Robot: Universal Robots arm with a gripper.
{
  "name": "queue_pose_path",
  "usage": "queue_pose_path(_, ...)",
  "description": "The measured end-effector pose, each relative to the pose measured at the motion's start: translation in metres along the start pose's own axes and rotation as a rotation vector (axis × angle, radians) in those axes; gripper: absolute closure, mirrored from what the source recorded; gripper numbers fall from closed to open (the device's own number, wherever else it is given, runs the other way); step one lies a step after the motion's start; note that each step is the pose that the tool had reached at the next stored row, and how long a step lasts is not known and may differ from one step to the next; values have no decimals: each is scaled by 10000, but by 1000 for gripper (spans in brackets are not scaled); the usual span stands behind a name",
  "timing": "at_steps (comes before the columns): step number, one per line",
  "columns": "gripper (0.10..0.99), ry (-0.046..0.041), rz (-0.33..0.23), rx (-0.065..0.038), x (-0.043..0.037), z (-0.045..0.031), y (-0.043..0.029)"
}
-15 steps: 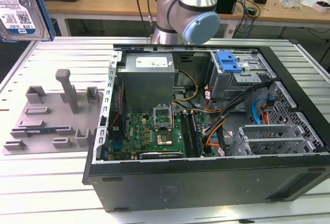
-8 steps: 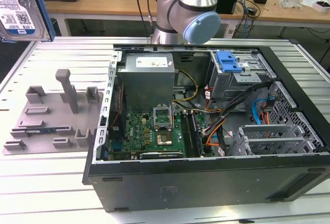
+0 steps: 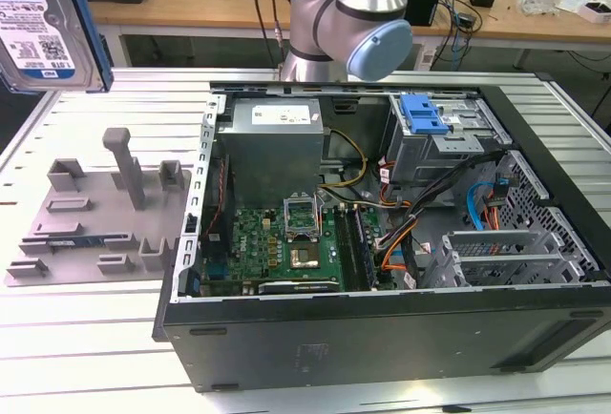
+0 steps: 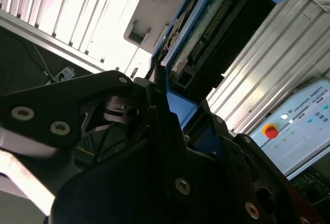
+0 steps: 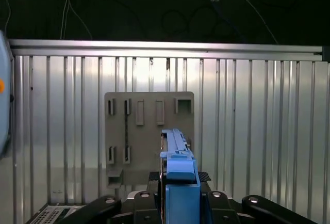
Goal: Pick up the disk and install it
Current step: 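Pick up the disk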
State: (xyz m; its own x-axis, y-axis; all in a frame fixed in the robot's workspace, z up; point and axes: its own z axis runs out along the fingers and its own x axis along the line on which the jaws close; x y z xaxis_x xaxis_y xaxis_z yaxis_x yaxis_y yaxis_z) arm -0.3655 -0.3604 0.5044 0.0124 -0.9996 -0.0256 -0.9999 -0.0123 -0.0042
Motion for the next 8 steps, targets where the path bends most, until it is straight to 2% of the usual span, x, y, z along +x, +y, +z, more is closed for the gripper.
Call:
queue_pose_path(5, 722, 6, -1, 0, 104, 15, -190)
queue_pose_path(8, 722, 17, 0, 1, 179, 47, -407)
